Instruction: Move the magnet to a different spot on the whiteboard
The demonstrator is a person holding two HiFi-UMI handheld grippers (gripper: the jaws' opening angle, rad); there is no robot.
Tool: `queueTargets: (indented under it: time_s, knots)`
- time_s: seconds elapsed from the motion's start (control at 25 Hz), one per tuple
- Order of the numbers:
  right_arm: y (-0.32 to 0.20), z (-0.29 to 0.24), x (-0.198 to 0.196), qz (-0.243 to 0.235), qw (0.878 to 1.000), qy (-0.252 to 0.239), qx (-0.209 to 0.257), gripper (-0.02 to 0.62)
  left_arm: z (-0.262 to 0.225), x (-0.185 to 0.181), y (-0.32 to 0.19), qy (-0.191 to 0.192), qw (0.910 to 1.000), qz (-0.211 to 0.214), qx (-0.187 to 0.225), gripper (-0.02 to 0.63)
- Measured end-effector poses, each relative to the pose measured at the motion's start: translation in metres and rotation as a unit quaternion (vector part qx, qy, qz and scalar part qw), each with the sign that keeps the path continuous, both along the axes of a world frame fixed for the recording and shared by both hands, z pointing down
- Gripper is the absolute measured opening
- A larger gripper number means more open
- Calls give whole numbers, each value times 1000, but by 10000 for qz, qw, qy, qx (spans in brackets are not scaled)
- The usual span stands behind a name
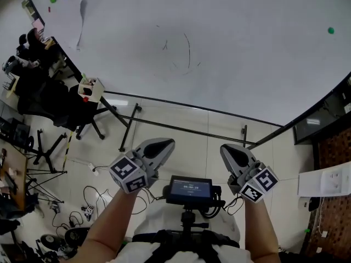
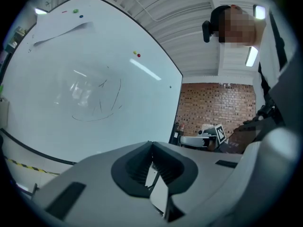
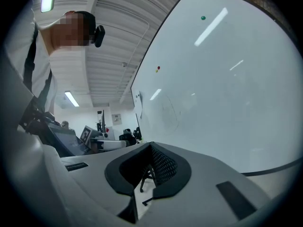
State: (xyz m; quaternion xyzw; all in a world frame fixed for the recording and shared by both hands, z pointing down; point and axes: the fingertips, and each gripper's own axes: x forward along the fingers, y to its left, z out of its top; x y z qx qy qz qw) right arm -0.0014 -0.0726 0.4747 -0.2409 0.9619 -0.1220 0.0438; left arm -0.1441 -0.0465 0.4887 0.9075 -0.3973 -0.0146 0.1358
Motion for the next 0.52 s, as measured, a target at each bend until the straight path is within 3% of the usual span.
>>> queueTargets:
  time_s: [0.52]
  knots:
    - [31,0,-36,68,10000,-46,-32,32,-5,-36,30,171,9997,40,153,35]
